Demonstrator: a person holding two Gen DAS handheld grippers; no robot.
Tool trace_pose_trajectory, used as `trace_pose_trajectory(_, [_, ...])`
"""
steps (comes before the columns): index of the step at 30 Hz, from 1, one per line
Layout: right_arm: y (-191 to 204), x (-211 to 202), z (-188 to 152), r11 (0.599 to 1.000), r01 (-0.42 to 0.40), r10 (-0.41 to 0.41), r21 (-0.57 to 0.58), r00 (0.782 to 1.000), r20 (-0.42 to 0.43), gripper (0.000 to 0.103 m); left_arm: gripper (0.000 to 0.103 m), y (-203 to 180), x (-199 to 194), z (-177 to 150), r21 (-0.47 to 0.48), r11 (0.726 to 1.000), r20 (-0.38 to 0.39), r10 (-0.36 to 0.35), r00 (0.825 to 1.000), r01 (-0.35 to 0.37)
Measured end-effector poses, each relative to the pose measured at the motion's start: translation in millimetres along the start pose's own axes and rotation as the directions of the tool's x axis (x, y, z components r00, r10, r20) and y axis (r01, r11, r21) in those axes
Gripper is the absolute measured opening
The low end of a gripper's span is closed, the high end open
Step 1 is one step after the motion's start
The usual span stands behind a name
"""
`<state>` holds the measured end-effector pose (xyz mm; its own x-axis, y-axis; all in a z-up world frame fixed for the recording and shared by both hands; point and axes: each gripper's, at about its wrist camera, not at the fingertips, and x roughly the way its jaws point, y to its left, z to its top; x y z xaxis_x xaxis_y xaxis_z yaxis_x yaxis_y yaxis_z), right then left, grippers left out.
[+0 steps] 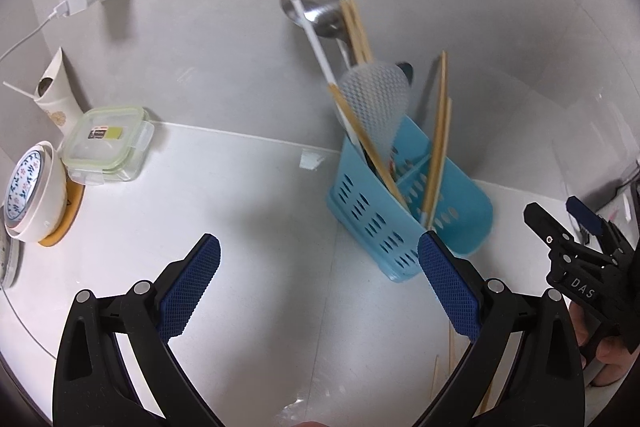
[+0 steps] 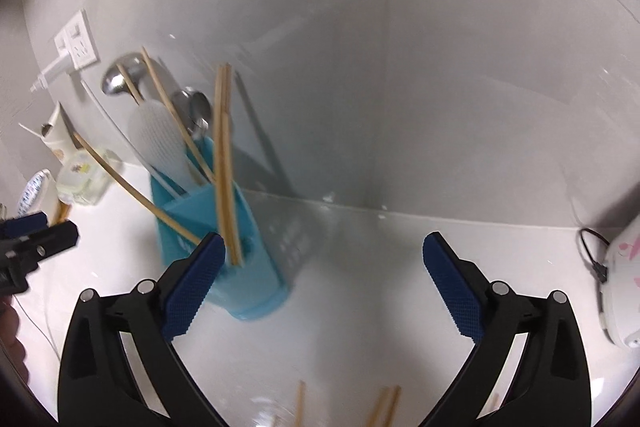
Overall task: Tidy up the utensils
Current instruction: 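Move both open grippers back over the chopsticks lying on the counter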
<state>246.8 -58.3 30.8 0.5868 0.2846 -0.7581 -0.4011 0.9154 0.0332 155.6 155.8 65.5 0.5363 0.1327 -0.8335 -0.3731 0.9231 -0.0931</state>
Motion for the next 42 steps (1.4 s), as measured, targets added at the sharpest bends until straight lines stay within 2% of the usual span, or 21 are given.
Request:
trace_pose_trajectory(14, [-68,-35,-58,0.997,0.053,-0.049,0.06,0.997,-0.058,0.095,0.097,-45,-9,-34,0.071,0.997,-0.039,-0.036,0.999,0.039])
trace_pose_trajectory(26, [-109,-52,-130,0.989,0.115,-0.1,0.093,0.983,-0.154,0.095,0.097,-82,1,-90,0.118,0.992,-0.104,-0.04,0.994,0.052])
trace_pose_trajectory(32, [-122,-51,-158,0.984,0.141,-0.114,0.108,0.967,-0.228,0.095,0.097,-96,18,-118,0.12,0.991,-0.171,-0.042,0.984,0.063])
trace_pose_trajectory(38, [-131,-47,-188,0.984,0.145,-0.103,0.108,0.94,-0.325,0.095,0.097,-106,34,-153,0.118,0.988,-0.239,-0.07,0.968,0.1])
trace_pose_trajectory(42, [-133,-42,-210,0.984,0.129,-0.071,0.122,0.916,-0.394,0.086,0.097,-109,45,-171,0.116,0.988,-0.282,-0.07,0.957,0.106])
